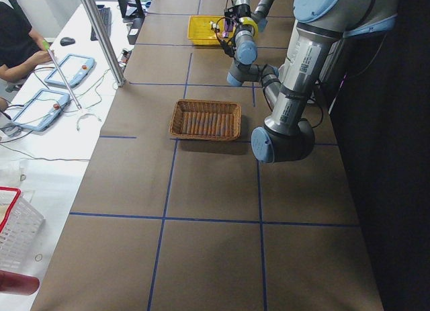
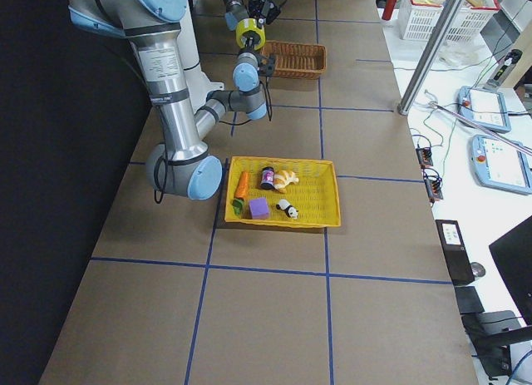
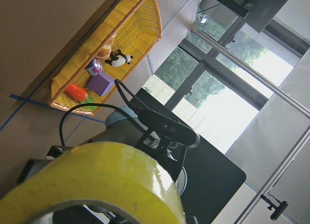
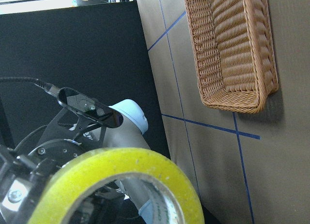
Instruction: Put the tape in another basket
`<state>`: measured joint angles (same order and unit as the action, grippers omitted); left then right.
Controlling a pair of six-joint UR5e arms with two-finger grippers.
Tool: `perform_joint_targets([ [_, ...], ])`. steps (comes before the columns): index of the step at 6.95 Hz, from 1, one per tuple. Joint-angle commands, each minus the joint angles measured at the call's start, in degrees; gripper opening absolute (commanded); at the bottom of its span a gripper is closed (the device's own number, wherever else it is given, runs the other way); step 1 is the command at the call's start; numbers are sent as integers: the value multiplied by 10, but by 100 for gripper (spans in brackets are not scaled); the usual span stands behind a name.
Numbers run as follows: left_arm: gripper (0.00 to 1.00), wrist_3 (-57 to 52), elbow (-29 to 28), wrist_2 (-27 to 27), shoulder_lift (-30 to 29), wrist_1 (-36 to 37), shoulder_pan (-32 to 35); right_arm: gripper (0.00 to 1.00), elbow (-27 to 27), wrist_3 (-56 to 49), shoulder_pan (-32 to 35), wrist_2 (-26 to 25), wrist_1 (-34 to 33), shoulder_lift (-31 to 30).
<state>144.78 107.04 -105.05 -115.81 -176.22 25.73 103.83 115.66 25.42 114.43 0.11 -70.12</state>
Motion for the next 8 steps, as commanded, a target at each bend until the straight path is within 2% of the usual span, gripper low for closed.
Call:
perform_joint_targets([
  [1,0,0,2,-1,3,-1,0,100,1,0,1,0,1,-2],
  [4,0,2,29,-9,23,-4,23,100,1,2,3,0,25,-15],
  [5,0,3,32,-31,38,-3,44,100,0,1,3,0,45,-32],
  [8,0,3,22,-43,61,1,70,100,-6,-4,14,-13,27,-34],
])
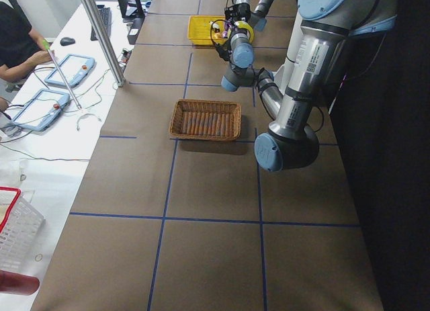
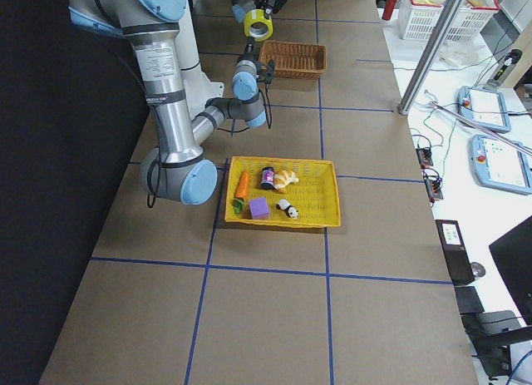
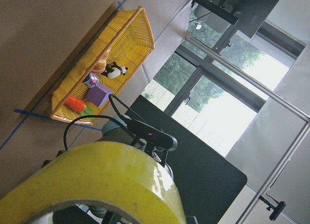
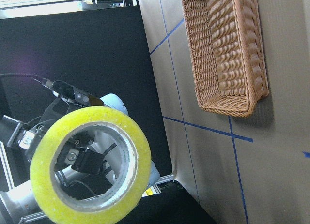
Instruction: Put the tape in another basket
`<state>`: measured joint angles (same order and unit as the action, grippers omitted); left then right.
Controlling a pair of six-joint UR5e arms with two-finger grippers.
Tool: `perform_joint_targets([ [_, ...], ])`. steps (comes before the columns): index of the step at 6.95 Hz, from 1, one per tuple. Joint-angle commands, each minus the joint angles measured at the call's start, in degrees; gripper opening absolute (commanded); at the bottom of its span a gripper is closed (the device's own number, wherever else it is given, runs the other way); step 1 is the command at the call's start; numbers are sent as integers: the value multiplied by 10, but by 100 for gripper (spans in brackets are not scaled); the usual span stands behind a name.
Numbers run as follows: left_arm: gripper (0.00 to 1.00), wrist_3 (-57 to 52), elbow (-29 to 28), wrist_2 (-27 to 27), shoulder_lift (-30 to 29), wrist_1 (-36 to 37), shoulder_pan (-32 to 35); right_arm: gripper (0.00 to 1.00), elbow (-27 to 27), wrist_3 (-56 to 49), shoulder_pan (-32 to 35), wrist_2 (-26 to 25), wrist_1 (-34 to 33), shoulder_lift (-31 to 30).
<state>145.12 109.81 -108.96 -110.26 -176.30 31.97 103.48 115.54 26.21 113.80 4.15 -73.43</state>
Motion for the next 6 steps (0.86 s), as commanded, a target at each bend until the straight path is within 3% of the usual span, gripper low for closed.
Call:
perform_joint_targets([
  [1,0,-5,-8,-9,6,23,21,100,-2,-7,31,0,-68,0],
  [4,0,-96,-9,-141,4,170,108,100,7,-161,121,63,-307,15],
  [6,0,-204,-9,-166,2,275,118,100,10,-282,167,55,-427,11],
])
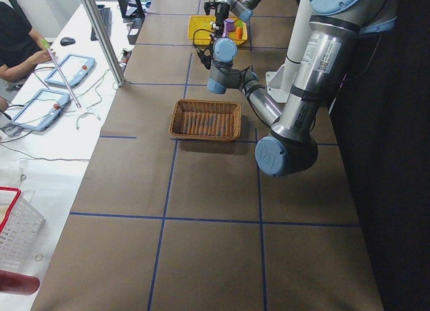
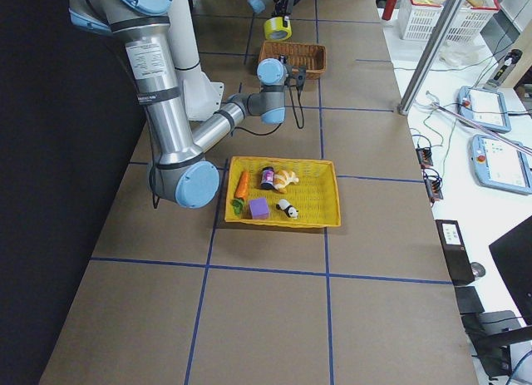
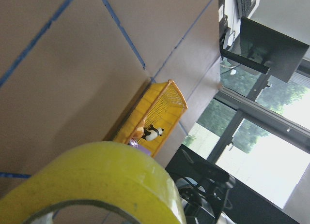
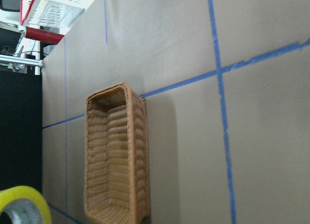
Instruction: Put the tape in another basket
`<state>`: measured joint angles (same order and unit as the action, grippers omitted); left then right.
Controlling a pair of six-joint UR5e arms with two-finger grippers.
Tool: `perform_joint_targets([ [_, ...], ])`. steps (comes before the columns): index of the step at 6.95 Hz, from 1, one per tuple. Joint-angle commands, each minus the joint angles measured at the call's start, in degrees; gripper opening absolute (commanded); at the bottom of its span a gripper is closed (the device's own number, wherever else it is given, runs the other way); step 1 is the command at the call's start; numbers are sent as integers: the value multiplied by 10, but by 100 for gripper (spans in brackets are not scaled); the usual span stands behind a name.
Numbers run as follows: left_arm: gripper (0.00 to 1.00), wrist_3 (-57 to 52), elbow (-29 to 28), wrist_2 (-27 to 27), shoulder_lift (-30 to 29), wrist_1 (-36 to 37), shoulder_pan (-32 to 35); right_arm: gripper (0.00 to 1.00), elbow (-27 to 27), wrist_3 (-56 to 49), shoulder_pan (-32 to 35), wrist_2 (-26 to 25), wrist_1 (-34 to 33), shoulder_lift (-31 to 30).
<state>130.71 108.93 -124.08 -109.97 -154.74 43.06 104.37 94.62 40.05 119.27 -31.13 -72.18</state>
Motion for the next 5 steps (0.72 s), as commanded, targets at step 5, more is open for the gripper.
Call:
perform_joint_targets([
  [5,0,-393,-2,-33,-2,349,26,100,0,-474,140,1,-423,-7],
])
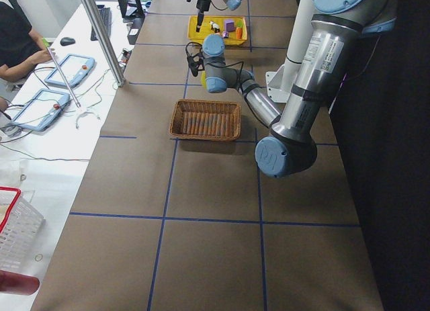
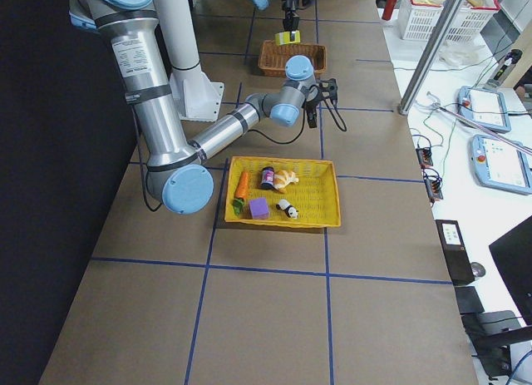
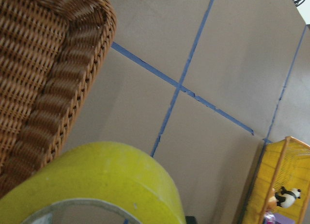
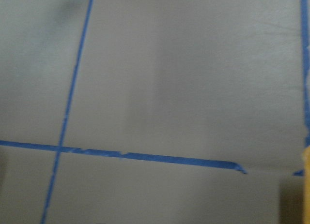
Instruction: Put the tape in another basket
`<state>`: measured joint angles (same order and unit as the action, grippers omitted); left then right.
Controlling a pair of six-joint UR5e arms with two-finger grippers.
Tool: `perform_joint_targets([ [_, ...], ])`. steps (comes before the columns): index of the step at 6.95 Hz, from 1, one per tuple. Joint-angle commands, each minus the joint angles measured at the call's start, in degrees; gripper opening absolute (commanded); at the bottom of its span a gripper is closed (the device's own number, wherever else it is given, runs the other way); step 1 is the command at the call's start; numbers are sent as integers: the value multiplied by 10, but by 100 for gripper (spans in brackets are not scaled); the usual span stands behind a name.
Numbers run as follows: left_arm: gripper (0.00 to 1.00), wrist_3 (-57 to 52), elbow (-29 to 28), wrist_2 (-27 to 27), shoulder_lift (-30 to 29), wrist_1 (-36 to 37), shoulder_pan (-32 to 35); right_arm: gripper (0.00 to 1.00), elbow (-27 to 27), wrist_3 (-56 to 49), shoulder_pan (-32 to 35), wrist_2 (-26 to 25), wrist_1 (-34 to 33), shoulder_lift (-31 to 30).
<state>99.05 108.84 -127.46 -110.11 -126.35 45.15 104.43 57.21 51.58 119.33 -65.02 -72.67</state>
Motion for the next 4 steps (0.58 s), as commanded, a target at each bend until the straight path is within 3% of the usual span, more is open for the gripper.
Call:
perform_joint_targets([
  [1,0,-135,-6,3,-3,109,13,100,-4,-215,53,4,-159,-5],
  [4,0,-255,-47,6,-2,165,18,100,-20,-482,176,45,-315,-5],
])
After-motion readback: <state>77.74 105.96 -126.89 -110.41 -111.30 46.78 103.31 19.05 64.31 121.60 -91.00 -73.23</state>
